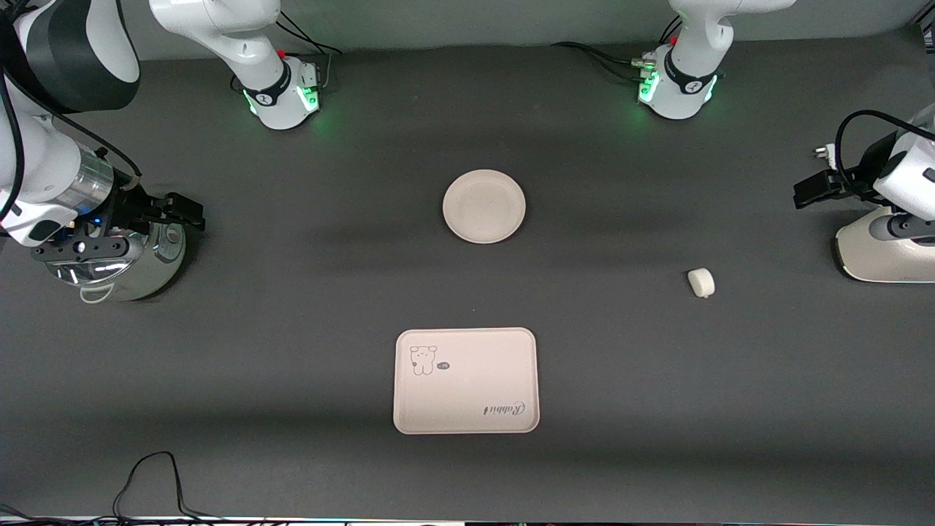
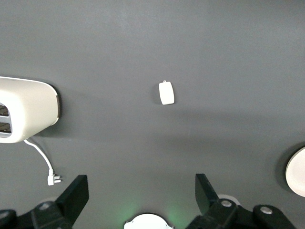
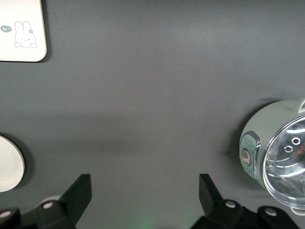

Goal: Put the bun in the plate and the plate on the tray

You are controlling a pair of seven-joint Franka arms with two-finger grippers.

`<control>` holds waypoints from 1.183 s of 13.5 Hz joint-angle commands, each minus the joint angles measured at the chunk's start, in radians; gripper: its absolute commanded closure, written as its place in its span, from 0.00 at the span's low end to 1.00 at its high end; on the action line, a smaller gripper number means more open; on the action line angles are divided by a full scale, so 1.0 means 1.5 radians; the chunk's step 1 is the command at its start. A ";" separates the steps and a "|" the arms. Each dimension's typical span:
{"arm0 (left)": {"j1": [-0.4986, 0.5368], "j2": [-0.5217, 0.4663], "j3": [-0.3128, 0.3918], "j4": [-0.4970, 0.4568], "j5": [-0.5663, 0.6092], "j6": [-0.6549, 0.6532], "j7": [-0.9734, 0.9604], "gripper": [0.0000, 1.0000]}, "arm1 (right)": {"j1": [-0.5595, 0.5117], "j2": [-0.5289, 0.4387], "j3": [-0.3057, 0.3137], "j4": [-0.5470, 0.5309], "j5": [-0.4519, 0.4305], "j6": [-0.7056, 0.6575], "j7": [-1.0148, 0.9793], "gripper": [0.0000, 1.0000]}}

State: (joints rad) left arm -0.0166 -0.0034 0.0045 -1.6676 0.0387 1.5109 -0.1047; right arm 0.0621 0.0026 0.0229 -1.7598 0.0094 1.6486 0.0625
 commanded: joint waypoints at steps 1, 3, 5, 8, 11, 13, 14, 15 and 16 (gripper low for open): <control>-0.009 0.017 0.005 0.030 0.005 -0.016 0.032 0.00 | -0.005 -0.003 0.001 0.000 0.010 -0.004 -0.005 0.00; -0.009 0.024 0.005 0.042 0.008 -0.018 0.027 0.00 | -0.004 -0.003 0.001 0.001 0.010 -0.002 -0.004 0.00; -0.007 0.027 0.005 0.042 0.008 -0.018 0.029 0.00 | -0.004 -0.003 0.001 0.000 0.010 -0.003 -0.005 0.00; -0.009 0.040 0.005 0.040 0.008 -0.035 0.036 0.00 | -0.004 -0.003 0.001 0.000 0.010 -0.002 -0.005 0.00; -0.011 0.045 0.005 0.035 0.008 -0.063 0.028 0.00 | -0.003 -0.003 0.001 0.001 0.010 -0.002 -0.004 0.00; -0.006 0.052 0.005 0.037 0.014 -0.054 0.025 0.00 | -0.003 -0.003 0.002 0.001 0.010 -0.002 -0.003 0.00; -0.003 0.067 0.005 0.036 0.015 -0.042 0.020 0.00 | -0.003 -0.003 0.002 0.001 0.010 -0.001 -0.003 0.00; -0.002 0.083 0.005 0.035 0.014 -0.027 0.005 0.00 | -0.002 -0.003 0.002 0.001 0.010 -0.001 -0.003 0.00; 0.000 0.114 0.005 0.035 0.011 -0.005 -0.007 0.00 | -0.001 -0.003 0.002 0.001 0.010 -0.001 -0.003 0.00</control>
State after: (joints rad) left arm -0.0180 0.0886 0.0093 -1.6402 0.0481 1.4689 -0.0803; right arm 0.0623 0.0026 0.0232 -1.7598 0.0094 1.6487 0.0625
